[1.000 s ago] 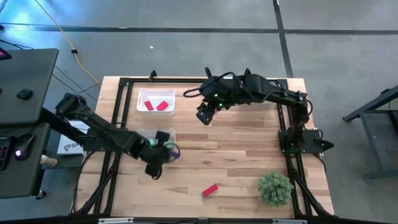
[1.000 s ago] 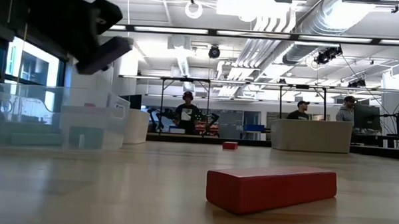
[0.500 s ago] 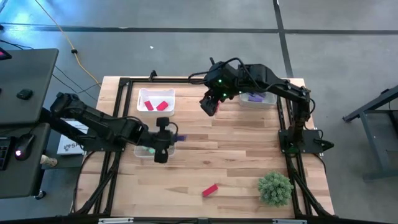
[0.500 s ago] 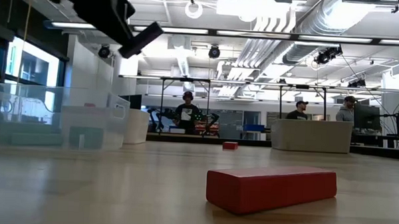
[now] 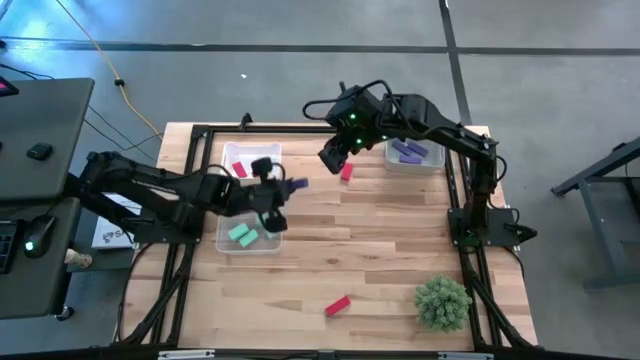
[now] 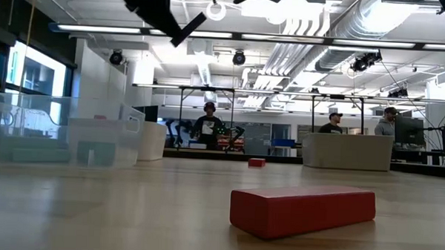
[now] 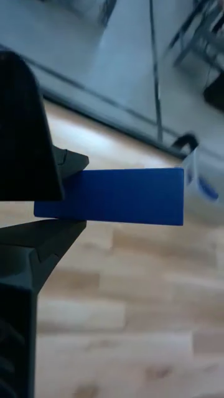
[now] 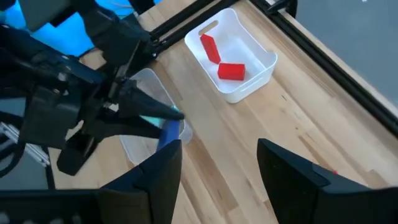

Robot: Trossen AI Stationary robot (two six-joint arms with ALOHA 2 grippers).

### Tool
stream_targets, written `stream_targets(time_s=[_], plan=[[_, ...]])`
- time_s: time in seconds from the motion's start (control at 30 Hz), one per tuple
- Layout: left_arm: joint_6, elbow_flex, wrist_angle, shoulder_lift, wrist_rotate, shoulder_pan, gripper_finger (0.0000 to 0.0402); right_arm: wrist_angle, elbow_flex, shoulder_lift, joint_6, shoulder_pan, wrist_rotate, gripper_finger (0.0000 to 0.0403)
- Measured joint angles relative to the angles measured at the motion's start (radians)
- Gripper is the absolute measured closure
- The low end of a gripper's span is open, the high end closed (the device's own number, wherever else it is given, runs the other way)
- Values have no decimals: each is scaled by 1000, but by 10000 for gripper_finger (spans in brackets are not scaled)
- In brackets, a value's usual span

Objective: Sort & place blocks by color
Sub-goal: Put the violet block into the gray bin

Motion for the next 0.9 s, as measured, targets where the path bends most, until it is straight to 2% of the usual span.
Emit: stream_targets(time_s=[0.1,0.4,0.67,0.9], plan=[[42,24,10,0,-21,36,401,16,0,0,42,-11,-9,203],[184,68,65,0,-22,115,401,120,-52,0,81,-21,-124,203],[259,79,69,0,-21,141,401,175,-144,0,111,-21,-125,203],[263,79,69,0,-20,140,401,255,-217,0,130,-17,-136,203]])
